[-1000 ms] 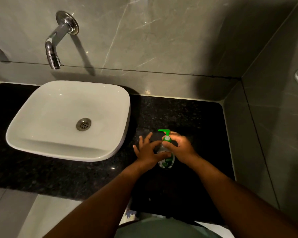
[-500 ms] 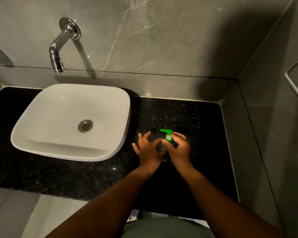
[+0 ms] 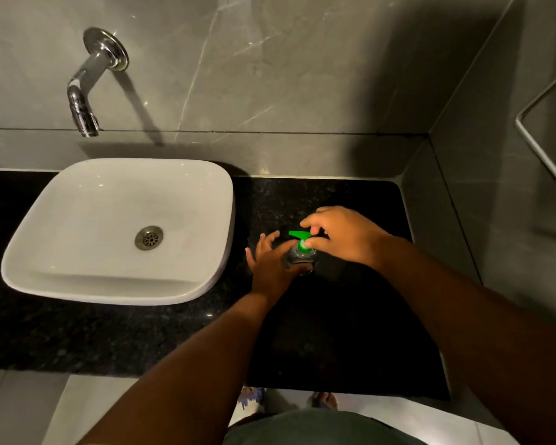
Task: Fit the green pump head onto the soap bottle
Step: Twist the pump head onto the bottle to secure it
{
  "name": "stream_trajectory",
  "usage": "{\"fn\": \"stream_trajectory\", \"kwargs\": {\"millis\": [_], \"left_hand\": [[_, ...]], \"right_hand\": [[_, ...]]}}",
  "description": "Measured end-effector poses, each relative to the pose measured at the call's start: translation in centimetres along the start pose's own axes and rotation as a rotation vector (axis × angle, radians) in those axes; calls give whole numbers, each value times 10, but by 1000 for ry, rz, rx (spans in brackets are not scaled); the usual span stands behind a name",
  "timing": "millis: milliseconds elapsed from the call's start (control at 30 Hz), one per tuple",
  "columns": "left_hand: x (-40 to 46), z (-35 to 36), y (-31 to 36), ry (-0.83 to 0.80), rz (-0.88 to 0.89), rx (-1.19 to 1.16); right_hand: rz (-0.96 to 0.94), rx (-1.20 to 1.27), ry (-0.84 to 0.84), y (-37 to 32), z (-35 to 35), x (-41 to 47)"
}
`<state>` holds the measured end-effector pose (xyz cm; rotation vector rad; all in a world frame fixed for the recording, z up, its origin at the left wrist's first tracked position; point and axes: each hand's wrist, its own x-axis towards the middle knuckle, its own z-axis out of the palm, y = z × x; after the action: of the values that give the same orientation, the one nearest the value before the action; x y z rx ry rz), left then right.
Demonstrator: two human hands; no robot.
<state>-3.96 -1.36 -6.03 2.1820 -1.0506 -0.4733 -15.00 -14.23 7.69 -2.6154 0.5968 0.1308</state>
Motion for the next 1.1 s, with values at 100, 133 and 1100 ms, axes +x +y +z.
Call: {"fn": "stream_trajectory", "kwargs": {"millis": [100,133,1100], "left_hand": [[3,3,-5,6,22,5],[3,5,-7,6,30,6],[7,5,-11,-66,-36,14]], "right_hand": [[-47,-149,-121,-7,-7,10],[-91,-209,-150,-8,-9,12],[-674,-745,-165,5,-21,27]]}}
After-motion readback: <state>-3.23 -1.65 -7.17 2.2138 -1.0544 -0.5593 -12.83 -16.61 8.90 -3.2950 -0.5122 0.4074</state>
